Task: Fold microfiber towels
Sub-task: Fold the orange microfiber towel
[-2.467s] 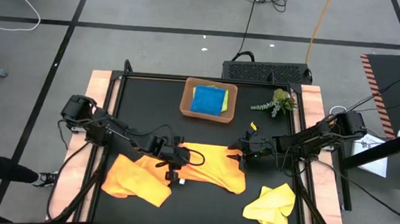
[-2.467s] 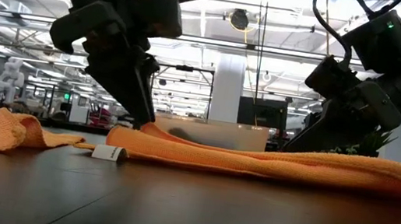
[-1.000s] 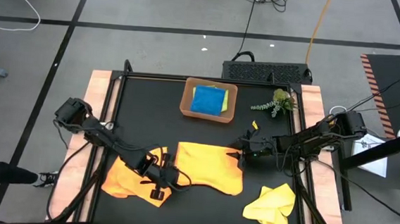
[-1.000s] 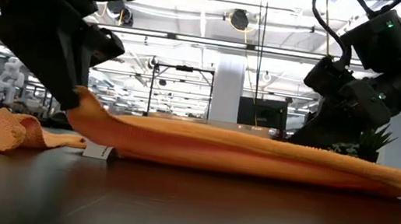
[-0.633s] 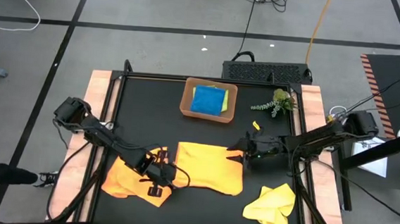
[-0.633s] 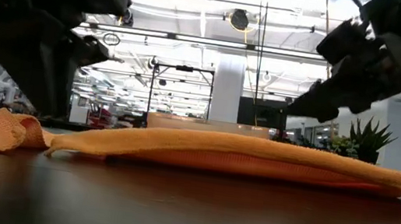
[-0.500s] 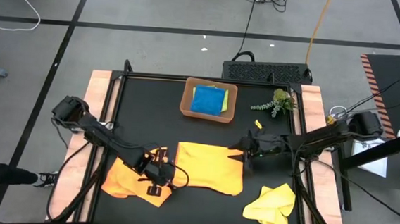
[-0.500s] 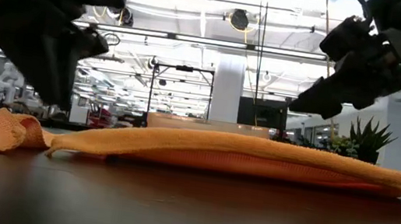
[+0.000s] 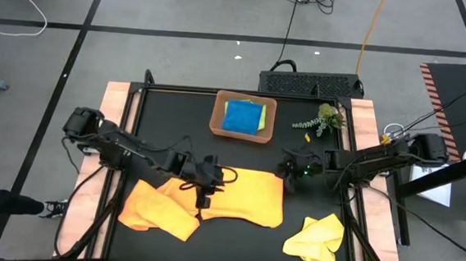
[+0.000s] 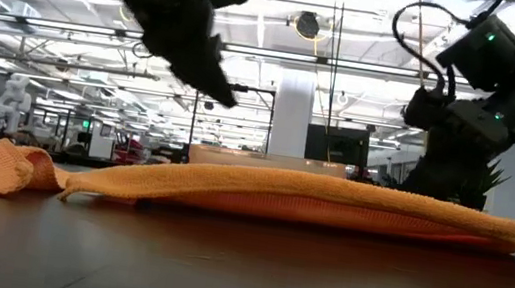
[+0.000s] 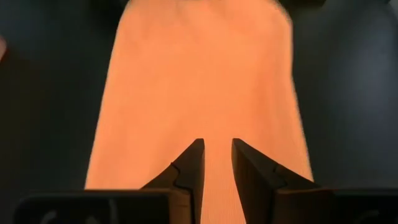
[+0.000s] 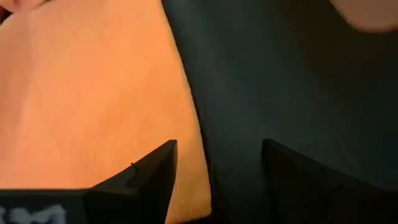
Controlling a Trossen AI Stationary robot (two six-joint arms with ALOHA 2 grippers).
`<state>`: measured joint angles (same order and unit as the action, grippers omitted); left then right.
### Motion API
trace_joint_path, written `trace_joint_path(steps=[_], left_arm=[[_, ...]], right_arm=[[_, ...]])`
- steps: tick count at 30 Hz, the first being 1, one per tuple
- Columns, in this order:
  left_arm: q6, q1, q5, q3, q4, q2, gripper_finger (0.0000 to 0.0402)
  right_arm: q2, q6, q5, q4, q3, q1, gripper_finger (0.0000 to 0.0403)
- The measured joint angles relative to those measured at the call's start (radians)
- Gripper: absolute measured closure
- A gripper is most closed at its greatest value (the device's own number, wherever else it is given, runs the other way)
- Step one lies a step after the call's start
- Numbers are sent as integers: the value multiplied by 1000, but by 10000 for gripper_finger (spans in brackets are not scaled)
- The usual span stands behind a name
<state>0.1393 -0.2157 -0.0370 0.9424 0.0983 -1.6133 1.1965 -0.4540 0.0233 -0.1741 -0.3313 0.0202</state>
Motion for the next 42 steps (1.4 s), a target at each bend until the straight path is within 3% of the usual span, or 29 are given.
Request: trace_joint_path(steps=[3,7,12,16,21,26,32,37,42], left_arm=[[0,29,56,0,-62,-30,311],[2,56,115,0,-145,-89,268],[4,74,117,0,-264,-149,200],[0,81,115,0,-337,-155,167],[1,93,99,0,-416,-155,161],[14,114,93,0,-458,-154,160],[20,134,94,0,-525,-154,160],[21,152,135,1,-584,-154,160],[17,160,157,54,-521,-154,160]], right_arm=[[1,-13,-56,13,0,15,168],[17,-24,-102,21,0,16,172],[53,-32,-105,19,0,15,187],[75,-24,-98,8,-2,15,216],[69,8,-106,-32,2,15,294],[56,60,-153,-194,1,6,388],[48,99,-158,-369,-3,-32,395],[47,137,-158,-374,-55,-57,401],[48,185,-155,-359,-118,-79,402]])
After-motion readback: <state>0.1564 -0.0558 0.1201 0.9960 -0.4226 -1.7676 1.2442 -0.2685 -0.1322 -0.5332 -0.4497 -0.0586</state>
